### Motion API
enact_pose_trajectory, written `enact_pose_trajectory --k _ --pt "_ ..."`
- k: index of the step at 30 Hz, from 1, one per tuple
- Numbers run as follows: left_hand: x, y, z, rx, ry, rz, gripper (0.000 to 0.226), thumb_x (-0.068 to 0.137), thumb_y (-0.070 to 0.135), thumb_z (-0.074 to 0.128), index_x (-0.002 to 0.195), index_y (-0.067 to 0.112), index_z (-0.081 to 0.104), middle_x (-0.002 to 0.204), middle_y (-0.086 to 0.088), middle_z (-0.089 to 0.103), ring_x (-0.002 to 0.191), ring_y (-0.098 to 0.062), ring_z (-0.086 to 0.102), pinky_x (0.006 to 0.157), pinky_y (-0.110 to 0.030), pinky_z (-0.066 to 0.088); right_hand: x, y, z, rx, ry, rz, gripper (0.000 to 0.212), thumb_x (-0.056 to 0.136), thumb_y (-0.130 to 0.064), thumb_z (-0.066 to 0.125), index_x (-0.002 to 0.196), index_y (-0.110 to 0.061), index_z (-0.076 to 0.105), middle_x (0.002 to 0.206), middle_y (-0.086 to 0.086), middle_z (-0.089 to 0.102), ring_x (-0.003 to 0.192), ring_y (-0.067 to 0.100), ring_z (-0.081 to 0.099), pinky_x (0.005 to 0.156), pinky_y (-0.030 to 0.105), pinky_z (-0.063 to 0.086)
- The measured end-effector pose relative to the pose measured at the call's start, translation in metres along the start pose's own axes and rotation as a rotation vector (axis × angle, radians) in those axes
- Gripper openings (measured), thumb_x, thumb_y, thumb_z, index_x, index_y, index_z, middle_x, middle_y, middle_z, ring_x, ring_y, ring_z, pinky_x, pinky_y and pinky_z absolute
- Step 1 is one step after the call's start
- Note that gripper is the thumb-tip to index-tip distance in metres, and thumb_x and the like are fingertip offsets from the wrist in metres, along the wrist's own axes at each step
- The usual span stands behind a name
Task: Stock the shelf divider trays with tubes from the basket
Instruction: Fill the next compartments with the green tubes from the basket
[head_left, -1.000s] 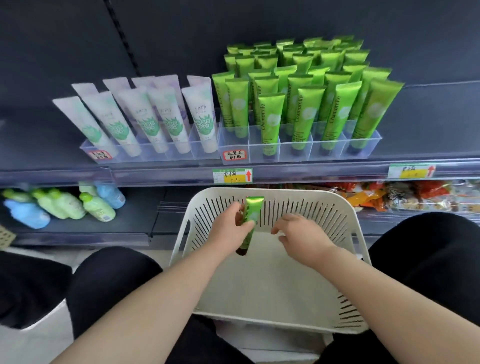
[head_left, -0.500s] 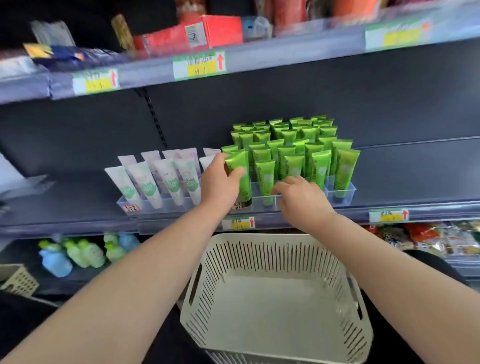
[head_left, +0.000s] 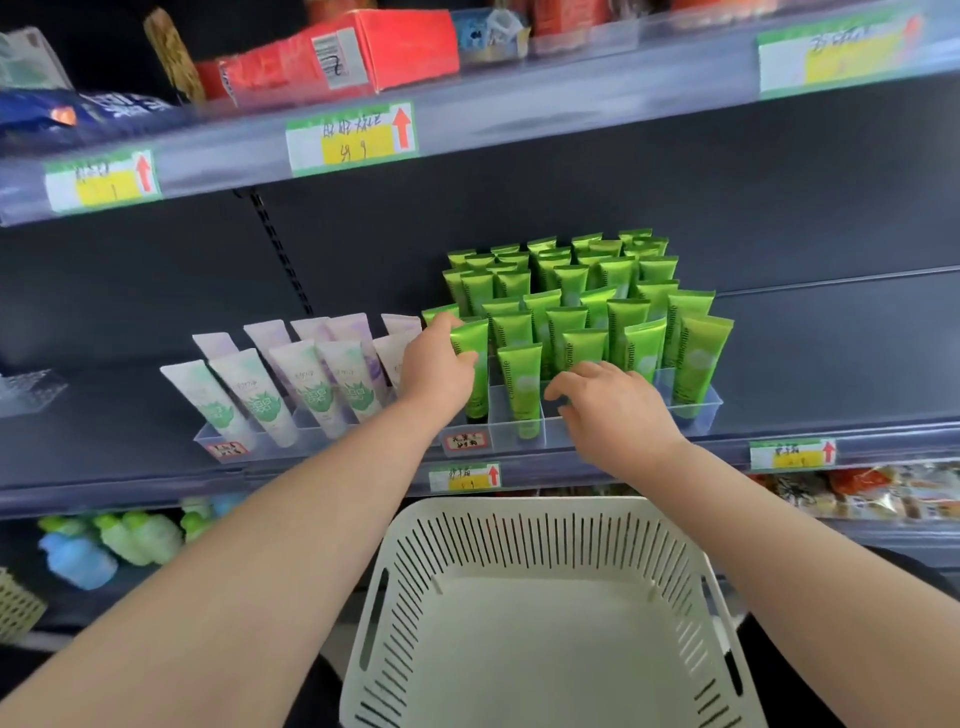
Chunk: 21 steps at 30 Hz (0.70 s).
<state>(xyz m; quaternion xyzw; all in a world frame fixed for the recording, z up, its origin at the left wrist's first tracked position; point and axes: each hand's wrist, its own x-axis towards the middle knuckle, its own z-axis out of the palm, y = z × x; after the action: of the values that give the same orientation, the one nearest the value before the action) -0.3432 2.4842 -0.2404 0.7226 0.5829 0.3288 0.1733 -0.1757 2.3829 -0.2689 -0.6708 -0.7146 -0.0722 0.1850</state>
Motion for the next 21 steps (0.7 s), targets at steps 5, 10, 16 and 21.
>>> enact_pose_trajectory --k 5,10,16,21 --pt "0.006 -0.007 0.007 0.059 -0.075 -0.025 0.037 0.093 0.011 0.060 0.128 0.017 0.050 0.094 -0.003 0.056 0.079 -0.020 0.054 0.068 -0.030 0.042 0.003 0.005 0.003 0.010 0.005 -0.012 0.028 0.092 -0.017 0.049 0.115 -0.028 0.062 0.112 -0.004 0.061 0.107 0.019 0.054 0.073 0.031 0.039" --pt "0.010 -0.008 -0.001 0.028 -0.066 0.000 0.034 0.090 0.003 0.058 0.120 0.020 0.055 0.109 0.000 0.059 0.086 -0.016 0.055 0.073 -0.028 0.044 0.004 0.002 0.005 0.014 0.013 -0.010 0.028 0.092 -0.015 0.049 0.114 -0.027 0.062 0.110 -0.005 0.062 0.106 0.018 0.055 0.071 0.030 0.039" --pt "0.004 0.003 -0.012 -0.017 -0.028 0.087 0.033 0.087 -0.005 0.056 0.113 0.016 0.058 0.113 0.000 0.061 0.097 -0.014 0.058 0.084 -0.026 0.046 -0.002 0.001 -0.001 0.000 0.015 -0.015 0.029 0.093 -0.016 0.048 0.115 -0.027 0.061 0.110 -0.004 0.061 0.106 0.018 0.055 0.069 0.028 0.036" --pt "-0.003 0.029 -0.021 -0.002 0.019 0.183 0.028 0.090 0.002 0.058 0.112 0.020 0.061 0.115 0.004 0.063 0.107 -0.016 0.057 0.093 -0.034 0.048 -0.009 0.010 -0.014 -0.031 0.021 0.006 0.031 0.093 -0.016 0.048 0.119 -0.028 0.060 0.113 -0.004 0.061 0.104 0.021 0.056 0.065 0.028 0.036"
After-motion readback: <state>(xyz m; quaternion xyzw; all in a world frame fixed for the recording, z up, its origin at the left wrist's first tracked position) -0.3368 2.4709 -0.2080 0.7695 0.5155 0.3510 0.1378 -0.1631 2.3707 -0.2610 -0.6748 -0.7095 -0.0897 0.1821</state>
